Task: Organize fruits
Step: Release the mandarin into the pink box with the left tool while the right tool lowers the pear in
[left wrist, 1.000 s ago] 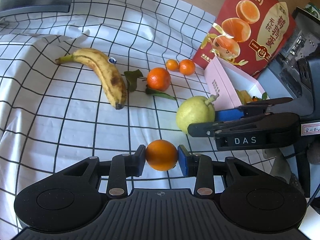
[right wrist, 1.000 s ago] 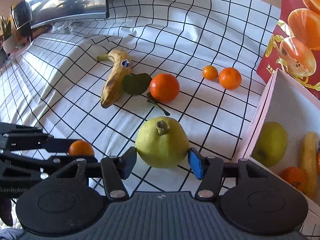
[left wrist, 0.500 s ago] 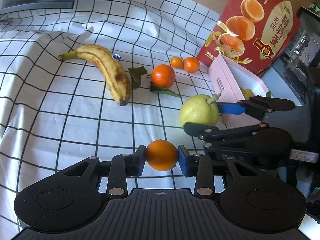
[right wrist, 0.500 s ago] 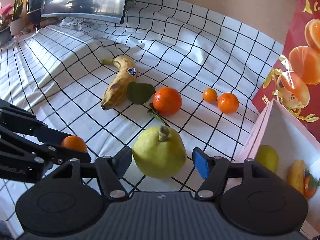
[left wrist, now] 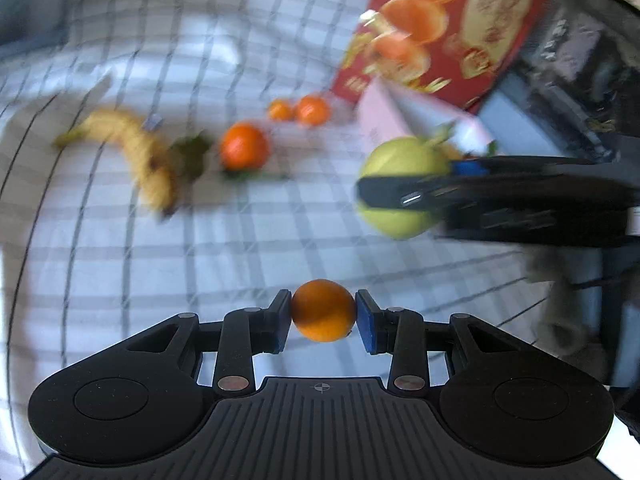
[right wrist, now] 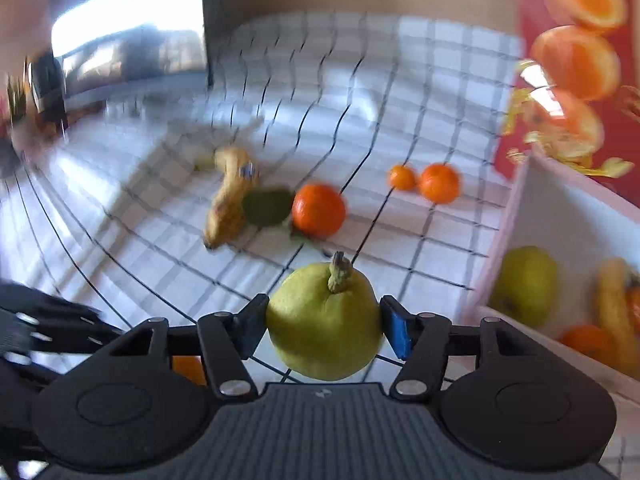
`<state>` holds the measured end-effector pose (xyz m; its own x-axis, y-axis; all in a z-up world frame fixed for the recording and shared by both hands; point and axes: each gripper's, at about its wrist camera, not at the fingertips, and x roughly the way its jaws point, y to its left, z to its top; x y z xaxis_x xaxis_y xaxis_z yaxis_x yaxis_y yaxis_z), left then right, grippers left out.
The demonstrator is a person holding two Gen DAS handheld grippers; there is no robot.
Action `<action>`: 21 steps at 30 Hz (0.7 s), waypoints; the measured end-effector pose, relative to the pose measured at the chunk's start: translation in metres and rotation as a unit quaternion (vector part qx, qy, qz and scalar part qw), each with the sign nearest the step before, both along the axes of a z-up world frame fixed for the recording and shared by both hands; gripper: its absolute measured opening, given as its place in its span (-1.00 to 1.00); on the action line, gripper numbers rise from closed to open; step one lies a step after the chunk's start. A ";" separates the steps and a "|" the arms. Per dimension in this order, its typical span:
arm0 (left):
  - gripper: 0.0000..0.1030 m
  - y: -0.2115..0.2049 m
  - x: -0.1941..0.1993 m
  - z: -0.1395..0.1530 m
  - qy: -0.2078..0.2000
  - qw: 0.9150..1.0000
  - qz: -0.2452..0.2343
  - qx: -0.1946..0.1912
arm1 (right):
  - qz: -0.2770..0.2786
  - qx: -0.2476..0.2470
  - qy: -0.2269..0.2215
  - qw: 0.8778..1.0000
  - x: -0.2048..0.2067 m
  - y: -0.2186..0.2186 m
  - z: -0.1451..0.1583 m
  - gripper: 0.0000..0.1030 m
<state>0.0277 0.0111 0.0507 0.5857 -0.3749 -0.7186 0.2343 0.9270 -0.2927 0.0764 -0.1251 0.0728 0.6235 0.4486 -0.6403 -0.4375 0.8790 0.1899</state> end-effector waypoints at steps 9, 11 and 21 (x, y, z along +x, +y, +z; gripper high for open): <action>-0.24 -0.087 0.084 0.077 -0.100 0.988 -0.112 -0.041 | -0.134 0.000 -0.146 0.980 -0.051 -0.123 0.110 0.18; -0.24 -0.112 0.115 0.076 -0.073 0.988 -0.123 -0.058 | -0.168 -0.026 -0.158 0.973 -0.059 -0.146 0.116 0.18; -0.24 -0.202 0.171 0.023 0.048 0.981 -0.163 -0.089 | -0.282 -0.026 -0.085 0.955 -0.080 -0.227 0.069 0.17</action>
